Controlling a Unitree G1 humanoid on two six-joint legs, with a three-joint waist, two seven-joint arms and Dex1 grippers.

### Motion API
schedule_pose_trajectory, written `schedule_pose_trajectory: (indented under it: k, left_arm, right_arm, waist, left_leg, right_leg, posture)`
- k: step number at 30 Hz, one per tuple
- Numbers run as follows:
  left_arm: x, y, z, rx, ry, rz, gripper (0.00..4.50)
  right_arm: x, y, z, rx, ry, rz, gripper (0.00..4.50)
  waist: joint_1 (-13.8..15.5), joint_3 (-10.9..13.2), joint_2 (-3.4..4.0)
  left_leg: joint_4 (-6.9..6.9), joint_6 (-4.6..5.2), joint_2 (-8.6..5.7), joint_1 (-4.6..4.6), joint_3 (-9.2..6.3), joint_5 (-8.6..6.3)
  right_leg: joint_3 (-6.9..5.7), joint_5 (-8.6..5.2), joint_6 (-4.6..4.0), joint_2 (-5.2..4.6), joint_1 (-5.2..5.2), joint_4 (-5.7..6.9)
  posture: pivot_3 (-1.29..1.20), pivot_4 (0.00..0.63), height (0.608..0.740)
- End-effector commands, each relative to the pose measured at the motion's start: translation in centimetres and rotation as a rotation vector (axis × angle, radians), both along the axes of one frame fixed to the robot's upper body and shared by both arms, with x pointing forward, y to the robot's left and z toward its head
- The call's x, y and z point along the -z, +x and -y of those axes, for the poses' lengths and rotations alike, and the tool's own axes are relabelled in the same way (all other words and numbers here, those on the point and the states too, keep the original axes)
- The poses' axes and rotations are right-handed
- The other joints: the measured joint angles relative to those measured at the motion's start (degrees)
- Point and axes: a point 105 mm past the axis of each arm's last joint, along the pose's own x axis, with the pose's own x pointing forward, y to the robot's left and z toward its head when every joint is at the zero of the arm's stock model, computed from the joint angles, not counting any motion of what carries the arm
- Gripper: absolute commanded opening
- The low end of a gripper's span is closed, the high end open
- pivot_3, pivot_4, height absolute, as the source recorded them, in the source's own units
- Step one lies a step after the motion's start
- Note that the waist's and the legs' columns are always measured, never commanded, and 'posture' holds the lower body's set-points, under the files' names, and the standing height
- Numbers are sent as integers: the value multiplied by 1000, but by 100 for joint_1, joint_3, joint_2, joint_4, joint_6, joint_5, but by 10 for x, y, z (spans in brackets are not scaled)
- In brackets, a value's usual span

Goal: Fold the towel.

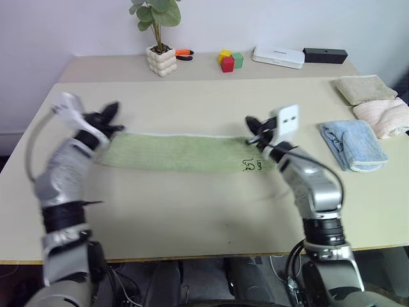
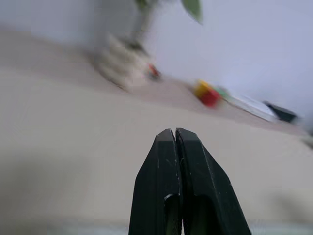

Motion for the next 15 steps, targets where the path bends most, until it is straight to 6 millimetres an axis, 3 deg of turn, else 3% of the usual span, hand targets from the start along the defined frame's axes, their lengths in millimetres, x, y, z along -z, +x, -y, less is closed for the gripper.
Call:
schedule_pose_trajectory:
  k: [1, 4, 6, 11, 14, 15]
  left_arm:
    - [20, -2, 15, -25, 53, -62, 60]
    - [55, -5, 16, -40, 165, -151, 60]
    - [64, -6, -1, -73, 192, -187, 60]
    - [63, -10, -53, -132, 233, -240, 60]
    - [59, -14, -69, -132, 260, -233, 60]
    - [55, -15, -70, -123, 260, -214, 21]
  right_arm:
    - [3, 9, 10, 134, -44, 12, 0]
    - [28, 8, 18, 192, -117, -24, 0]
    - [41, 5, 34, 239, -146, -54, 0]
    - [52, 0, 80, 341, -230, -76, 0]
    - [51, -3, 93, 337, -218, -82, 0]
    - [49, -3, 94, 330, -201, -82, 245]
  waist:
    - [-14, 0, 0]
    - [-15, 0, 0]
    - [-8, -1, 1]
    - [-37, -4, 3]
    - [-38, -4, 4]
    - [-24, -4, 3]
  left_leg:
    - [1, 0, 0, 1, 1, 0]
    - [-4, 0, 2, 5, -1, 0]
    - [-5, 0, 2, 5, -1, 0]
    - [-5, 0, 2, 13, 1, 0]
    - [-6, 1, 2, 13, 1, 0]
    - [-6, 1, 2, 13, 1, 0]
  right_leg:
    - [1, 1, -1, 1, -3, 2]
    - [1, 1, -3, 10, -8, 6]
    - [1, 1, -3, 10, -7, 4]
    - [2, 0, -4, 10, 1, 3]
    - [2, -1, -4, 10, 3, 1]
    - [2, 0, -4, 9, 3, 0]
  posture:
    - [0, 150, 740]
    - [0, 150, 740]
    - [0, 150, 740]
    - [0, 150, 740]
    - [0, 150, 740]
    - [0, 150, 740]
